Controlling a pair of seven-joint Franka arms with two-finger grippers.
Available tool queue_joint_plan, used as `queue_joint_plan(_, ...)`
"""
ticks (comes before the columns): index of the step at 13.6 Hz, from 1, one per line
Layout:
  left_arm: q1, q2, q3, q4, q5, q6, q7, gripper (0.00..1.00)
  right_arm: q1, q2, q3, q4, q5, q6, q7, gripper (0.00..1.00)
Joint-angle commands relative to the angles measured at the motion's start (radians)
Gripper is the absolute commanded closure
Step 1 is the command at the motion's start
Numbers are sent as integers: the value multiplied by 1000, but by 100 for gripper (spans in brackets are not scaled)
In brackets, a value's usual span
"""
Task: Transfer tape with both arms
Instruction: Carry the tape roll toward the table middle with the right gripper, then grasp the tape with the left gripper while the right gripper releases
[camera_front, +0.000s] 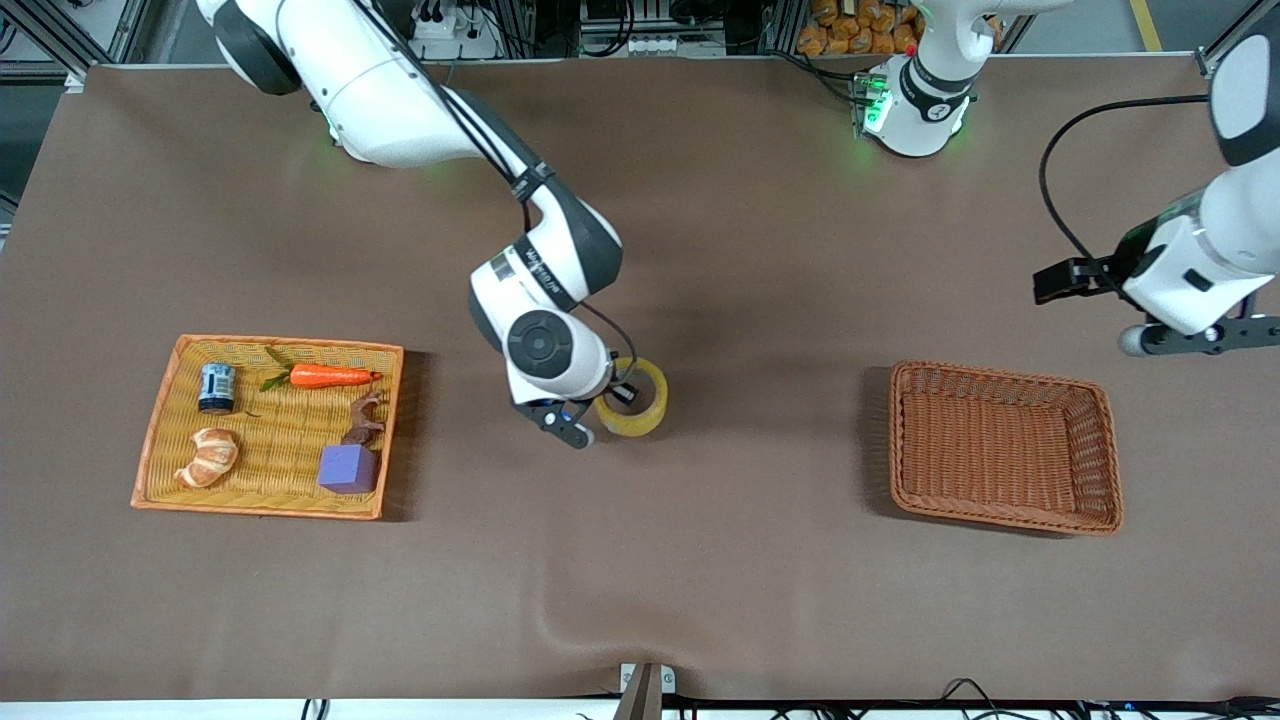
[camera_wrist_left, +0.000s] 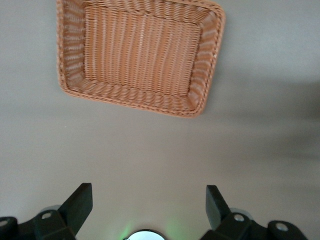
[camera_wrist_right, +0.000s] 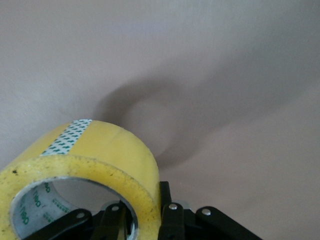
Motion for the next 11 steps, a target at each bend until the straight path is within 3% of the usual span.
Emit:
queue_joint_plan(1, -6, 30, -16, 18, 5, 6, -6, 0, 27, 22, -14, 13, -62, -6, 38, 16)
queue_joint_plan(2, -27, 51, -32, 23, 1, 35, -5, 0, 33, 22, -13, 13, -132, -14, 39, 0)
queue_joint_plan(6, -132, 216, -56, 130, -50, 153, -95, 0, -74, -6, -8, 20, -166, -89, -20, 0)
queue_joint_plan(11, -311, 336, -51, 147, -85, 286, -242, 0, -327, -73, -13, 8, -172, -215, -494, 0)
